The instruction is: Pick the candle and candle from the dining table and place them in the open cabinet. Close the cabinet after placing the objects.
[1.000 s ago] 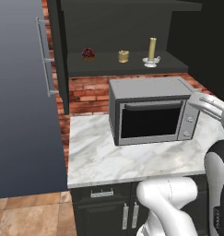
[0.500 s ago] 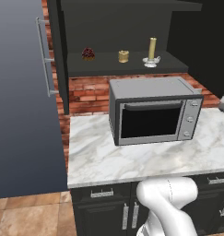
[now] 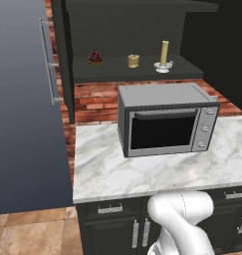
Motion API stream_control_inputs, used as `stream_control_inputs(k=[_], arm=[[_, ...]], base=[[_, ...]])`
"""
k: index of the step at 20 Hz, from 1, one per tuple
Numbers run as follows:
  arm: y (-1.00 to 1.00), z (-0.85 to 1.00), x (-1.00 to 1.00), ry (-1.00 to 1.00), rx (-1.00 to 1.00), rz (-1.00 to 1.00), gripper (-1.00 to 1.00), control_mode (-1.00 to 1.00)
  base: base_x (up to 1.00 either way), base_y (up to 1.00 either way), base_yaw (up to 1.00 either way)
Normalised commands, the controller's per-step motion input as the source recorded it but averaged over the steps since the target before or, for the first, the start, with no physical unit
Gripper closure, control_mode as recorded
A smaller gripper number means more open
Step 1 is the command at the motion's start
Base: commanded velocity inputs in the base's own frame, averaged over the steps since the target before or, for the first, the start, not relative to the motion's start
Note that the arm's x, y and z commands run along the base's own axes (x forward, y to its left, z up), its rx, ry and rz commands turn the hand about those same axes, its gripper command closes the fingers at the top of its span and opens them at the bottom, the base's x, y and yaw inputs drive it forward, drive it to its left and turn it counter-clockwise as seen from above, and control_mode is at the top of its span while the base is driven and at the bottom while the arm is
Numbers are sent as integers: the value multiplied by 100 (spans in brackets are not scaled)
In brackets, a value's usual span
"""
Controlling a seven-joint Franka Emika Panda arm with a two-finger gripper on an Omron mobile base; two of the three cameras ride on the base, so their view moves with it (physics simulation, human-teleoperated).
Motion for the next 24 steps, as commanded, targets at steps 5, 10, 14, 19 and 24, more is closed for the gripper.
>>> stream_control_inputs(k=[5,10,14,19,24], arm=[[-43,5,-11,-5,8,0,-100,-100],[-44,0,0,-2,13,0,-100,-100],[-41,0,0,0,18,0,-100,-100],[-34,0,23,0,22,0,-100,-100],[-27,-6,57,0,19,0,-100,-100]], base=[[0,0,0],[0,0,0],[0,0,0],[0,0,0],[0,0,0]])
